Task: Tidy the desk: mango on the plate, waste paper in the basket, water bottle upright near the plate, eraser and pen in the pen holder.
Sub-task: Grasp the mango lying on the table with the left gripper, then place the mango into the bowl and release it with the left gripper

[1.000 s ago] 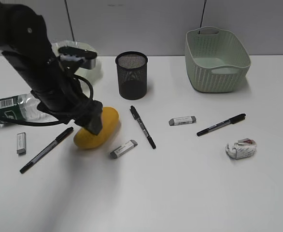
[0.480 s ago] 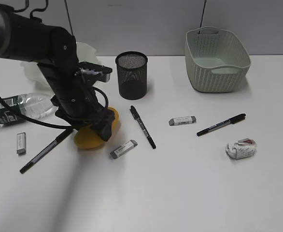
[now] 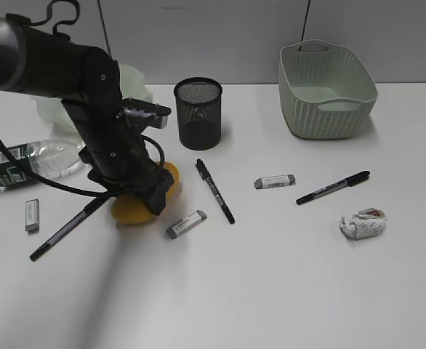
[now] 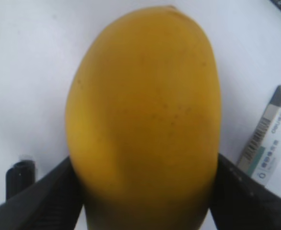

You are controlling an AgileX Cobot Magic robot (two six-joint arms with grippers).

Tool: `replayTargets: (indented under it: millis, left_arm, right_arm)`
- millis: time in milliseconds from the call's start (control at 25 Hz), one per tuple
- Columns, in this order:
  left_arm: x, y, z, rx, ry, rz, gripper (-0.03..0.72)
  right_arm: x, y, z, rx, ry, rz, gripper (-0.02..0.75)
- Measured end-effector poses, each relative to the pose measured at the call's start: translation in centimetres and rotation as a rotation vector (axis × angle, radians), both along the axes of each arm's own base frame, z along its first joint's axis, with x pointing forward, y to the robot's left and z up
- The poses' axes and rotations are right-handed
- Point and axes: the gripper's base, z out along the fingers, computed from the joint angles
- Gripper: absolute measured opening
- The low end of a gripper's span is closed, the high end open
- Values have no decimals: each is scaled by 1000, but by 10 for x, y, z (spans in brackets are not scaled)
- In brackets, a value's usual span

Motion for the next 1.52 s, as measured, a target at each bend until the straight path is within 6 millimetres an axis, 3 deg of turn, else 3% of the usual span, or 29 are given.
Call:
replayTargets:
  millis: [200,320,600,800,920,1040,1160,1520]
  left_arm:
    - [2,-1,8,16,37,-7,565]
    - [7,-5,23,19,46,-16,565]
    - [38,-2,83,17,-68,-16,565]
    - [75,33,122,-58,-223,112,565]
    - [96,64,131,-130,-307,219,565]
    - [113,92,131,-163,-384,300,565]
    - [128,109,116,-172,-428,349,565]
    - [159,115,36,-190,-426,410,565]
  right_arm:
    - [0,0,0,0,0,0,502]
    - [0,0,0,0,0,0,502]
    - [0,0,0,0,0,0,502]
    - [0,0,0,0,0,0,502]
    - [0,0,0,0,0,0,502]
    - [0,0,0,0,0,0,502]
    - [0,0,0,0,0,0,502]
    - [0,0,0,0,0,0,502]
